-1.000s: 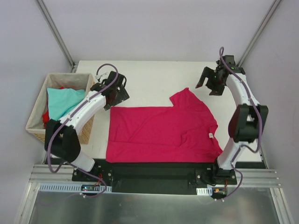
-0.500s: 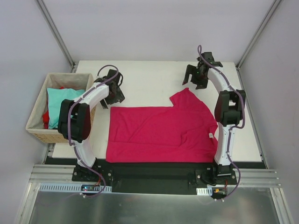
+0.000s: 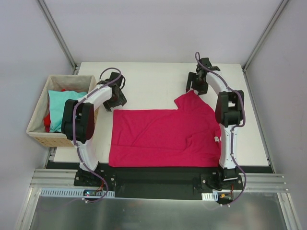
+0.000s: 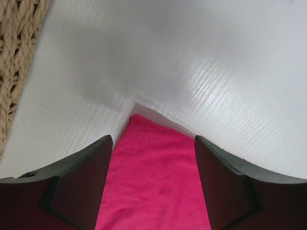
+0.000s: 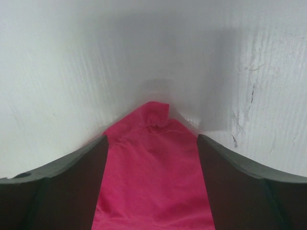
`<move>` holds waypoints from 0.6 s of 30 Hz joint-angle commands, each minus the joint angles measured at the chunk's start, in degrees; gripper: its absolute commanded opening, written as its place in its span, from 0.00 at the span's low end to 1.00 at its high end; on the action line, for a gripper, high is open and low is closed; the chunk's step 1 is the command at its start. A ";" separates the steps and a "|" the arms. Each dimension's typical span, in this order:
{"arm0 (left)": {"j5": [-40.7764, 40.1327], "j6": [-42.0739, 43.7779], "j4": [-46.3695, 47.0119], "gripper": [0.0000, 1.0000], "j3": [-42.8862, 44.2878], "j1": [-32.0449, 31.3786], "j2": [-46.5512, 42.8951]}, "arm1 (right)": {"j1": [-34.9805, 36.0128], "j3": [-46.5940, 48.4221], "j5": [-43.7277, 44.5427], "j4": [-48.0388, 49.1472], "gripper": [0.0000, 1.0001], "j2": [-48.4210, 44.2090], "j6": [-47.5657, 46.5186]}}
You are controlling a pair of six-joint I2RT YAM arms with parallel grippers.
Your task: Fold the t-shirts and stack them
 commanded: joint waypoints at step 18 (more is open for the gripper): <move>2.41 2.48 2.78 0.70 -2.06 2.12 0.71 | 1.77 3.08 7.78 5.54 0.39 3.93 8.92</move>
